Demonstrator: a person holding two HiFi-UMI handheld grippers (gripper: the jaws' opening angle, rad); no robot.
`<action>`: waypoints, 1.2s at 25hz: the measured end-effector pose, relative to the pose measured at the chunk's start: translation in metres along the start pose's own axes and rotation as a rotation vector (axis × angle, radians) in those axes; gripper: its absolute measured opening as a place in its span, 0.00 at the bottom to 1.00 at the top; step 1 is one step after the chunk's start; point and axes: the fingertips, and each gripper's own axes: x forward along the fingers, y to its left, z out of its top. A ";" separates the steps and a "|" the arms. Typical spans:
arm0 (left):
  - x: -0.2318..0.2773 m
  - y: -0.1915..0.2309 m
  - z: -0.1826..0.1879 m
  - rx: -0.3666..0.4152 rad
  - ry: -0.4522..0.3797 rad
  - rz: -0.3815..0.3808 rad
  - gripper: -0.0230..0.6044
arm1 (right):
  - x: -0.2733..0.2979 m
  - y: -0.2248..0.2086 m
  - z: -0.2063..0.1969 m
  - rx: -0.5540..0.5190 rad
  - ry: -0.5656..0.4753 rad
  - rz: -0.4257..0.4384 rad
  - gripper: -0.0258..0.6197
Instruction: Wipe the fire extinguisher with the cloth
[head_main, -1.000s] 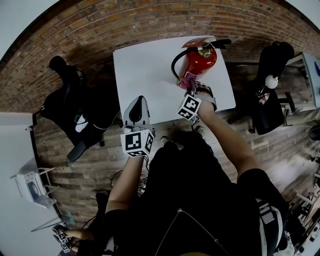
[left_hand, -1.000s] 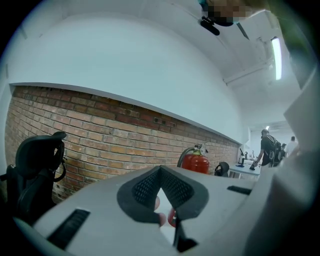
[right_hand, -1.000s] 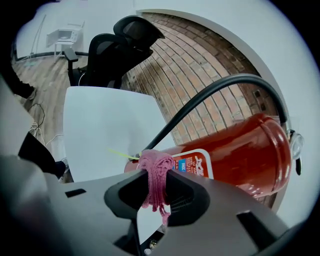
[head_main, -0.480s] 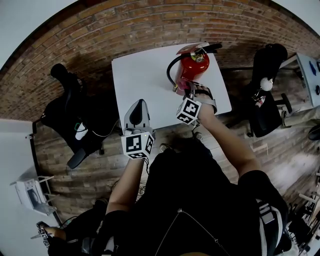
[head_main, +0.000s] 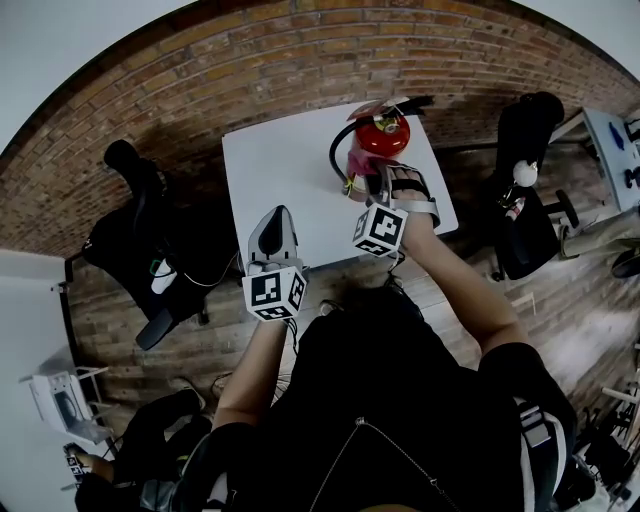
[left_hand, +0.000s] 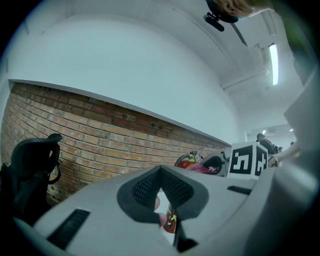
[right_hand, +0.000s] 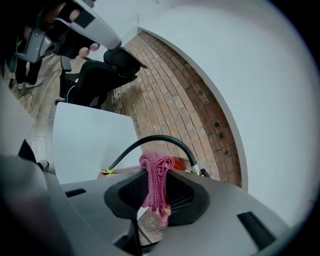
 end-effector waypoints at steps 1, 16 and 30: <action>0.000 0.001 0.001 0.000 -0.002 0.000 0.05 | -0.004 -0.006 0.003 -0.006 -0.008 -0.015 0.20; 0.003 -0.002 0.010 0.018 -0.014 0.004 0.05 | 0.004 -0.041 0.024 -0.157 -0.180 -0.249 0.20; 0.041 -0.040 0.013 0.039 -0.007 0.053 0.05 | -0.015 -0.039 -0.018 -0.144 -0.301 -0.159 0.20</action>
